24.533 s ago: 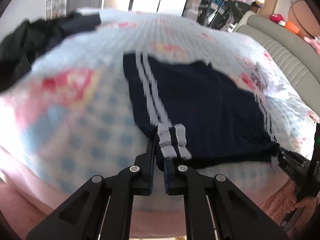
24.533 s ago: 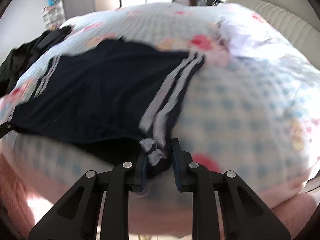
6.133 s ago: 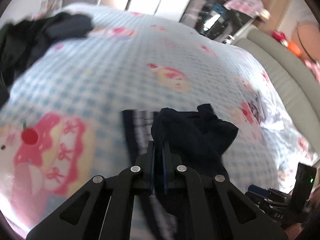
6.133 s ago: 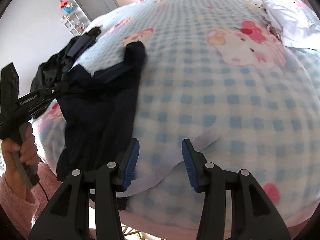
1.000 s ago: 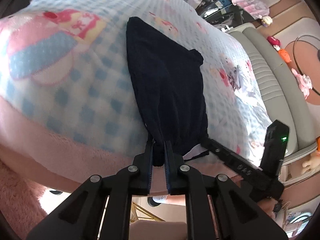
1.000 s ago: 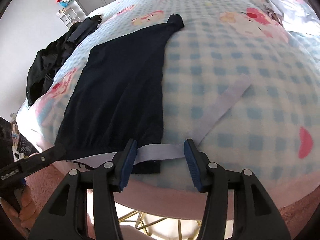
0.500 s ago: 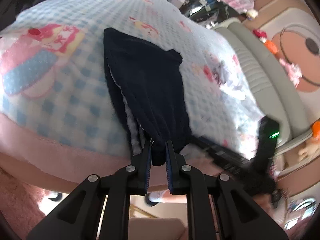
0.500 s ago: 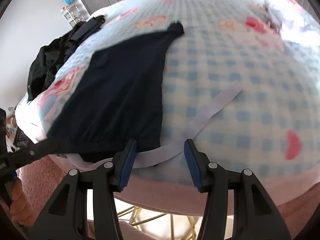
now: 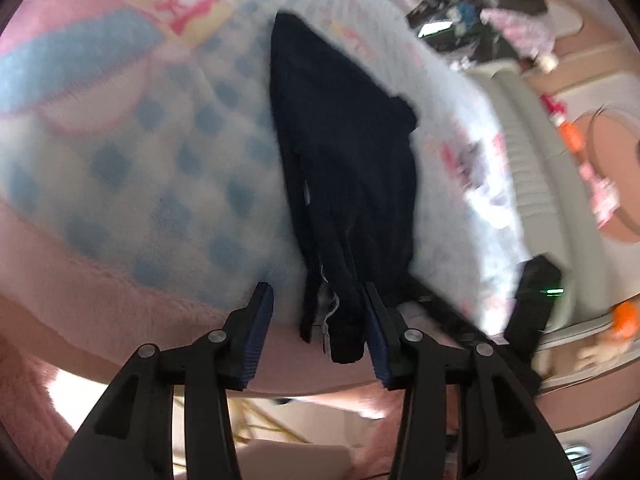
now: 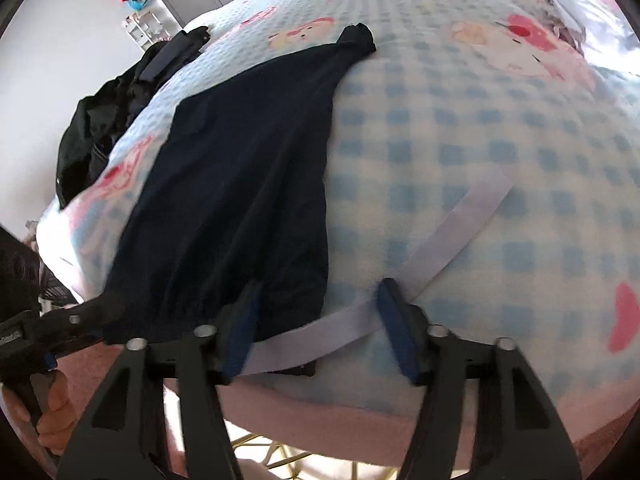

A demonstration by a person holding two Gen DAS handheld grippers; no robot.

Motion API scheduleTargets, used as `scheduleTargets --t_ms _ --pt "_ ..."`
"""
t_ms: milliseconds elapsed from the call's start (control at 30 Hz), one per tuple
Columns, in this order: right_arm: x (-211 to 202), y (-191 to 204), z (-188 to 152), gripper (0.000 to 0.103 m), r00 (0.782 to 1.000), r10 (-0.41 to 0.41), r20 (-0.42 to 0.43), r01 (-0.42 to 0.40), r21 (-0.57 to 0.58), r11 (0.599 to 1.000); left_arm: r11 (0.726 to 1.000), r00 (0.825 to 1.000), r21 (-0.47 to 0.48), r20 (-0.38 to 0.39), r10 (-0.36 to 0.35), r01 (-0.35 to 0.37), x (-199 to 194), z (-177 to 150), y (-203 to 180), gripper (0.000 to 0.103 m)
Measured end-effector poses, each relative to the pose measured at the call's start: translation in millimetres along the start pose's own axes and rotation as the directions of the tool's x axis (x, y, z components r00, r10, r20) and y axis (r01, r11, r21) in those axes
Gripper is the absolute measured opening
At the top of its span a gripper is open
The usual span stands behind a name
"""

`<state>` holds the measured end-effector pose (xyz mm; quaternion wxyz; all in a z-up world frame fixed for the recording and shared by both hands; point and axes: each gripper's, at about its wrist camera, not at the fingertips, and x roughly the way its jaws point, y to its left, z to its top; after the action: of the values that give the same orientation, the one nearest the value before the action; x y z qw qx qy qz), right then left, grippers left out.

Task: Fold clothes

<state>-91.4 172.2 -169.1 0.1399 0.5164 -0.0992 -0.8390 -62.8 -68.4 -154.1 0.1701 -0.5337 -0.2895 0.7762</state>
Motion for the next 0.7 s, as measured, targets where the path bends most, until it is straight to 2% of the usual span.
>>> scheduleTargets --t_ms 67,167,233,333,400,467,533,700 --pt "-4 1 -4 0.032 1.0 0.008 0.001 -0.008 -0.015 1.0 0.998 0.998 0.041 -0.011 0.055 -0.054 5 -3 -6 0.036" --pt "-9 0 -11 0.024 0.999 0.028 -0.016 -0.029 -0.027 0.999 0.996 0.997 0.065 -0.029 0.065 -0.063 3 -5 -9 0.036" --pt "-13 -3 -13 0.024 0.996 0.09 -0.02 -0.09 0.001 0.996 0.997 0.998 0.063 -0.035 0.046 -0.044 0 -5 -6 0.036" --pt "-13 -13 -12 0.041 0.979 0.202 -0.02 -0.2 0.081 0.977 1.0 0.999 0.007 -0.037 -0.029 0.029 -7 2 13 0.039" --pt "-7 -17 -12 0.041 0.975 0.223 -0.025 -0.219 0.105 0.97 0.999 0.999 -0.011 -0.034 -0.041 0.04 -6 4 19 0.038" --pt "-4 -12 -14 0.031 0.978 0.206 -0.035 -0.202 0.08 0.976 1.0 1.0 0.011 -0.015 -0.008 0.008 -12 4 17 0.027" --pt "-10 -9 -18 0.026 0.977 0.208 -0.038 -0.204 0.086 0.975 0.999 0.999 0.036 0.003 0.038 -0.038 -19 4 14 0.026" --pt "-24 -7 -32 0.019 0.961 0.269 -0.066 -0.259 0.138 0.956 0.984 0.993 0.153 -0.06 0.102 -0.092 -26 2 6 0.027"
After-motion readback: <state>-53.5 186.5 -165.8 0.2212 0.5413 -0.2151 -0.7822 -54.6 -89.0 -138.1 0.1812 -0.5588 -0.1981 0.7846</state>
